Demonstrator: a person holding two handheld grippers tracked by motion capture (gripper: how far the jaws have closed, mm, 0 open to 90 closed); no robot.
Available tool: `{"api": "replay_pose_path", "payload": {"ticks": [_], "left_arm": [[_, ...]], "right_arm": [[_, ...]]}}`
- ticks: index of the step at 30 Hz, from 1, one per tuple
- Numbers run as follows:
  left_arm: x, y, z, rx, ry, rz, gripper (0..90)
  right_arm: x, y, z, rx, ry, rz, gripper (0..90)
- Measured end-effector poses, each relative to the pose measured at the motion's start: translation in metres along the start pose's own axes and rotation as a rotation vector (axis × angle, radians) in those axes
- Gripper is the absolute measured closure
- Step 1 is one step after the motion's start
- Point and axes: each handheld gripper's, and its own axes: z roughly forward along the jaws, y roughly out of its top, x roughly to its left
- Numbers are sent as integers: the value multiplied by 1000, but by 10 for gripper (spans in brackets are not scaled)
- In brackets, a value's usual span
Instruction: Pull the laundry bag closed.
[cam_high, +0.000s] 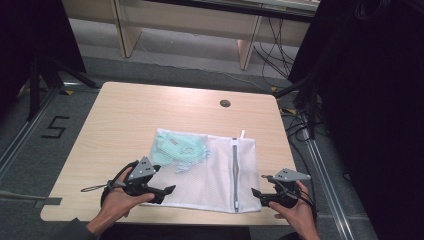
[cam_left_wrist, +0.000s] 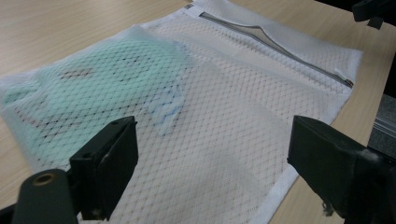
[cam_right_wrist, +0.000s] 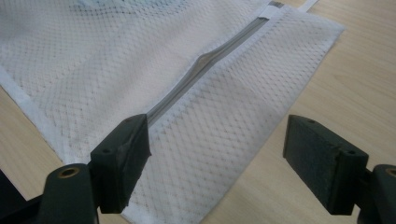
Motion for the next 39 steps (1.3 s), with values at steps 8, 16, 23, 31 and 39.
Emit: {"api": "replay_pose_path", "payload": {"ticks": [8,16,23,31,39], "left_arm": [[-7,6,14,-10,-66,43,155],[-25,12,35,17,-153,83,155],[-39,13,49,-20,-235,95,161],[-49,12,63,17,-251,136,166],[-49,13,63,36,-258,113,173]], "right_arm": [[3,4,2,-12,25,-48,261],[7,5,4,-2,78,-109,325],[20,4,11,52,147,-177,417],[29,3,21,91,225,-231,448],[33,3,34,178,291,-266,474]]}}
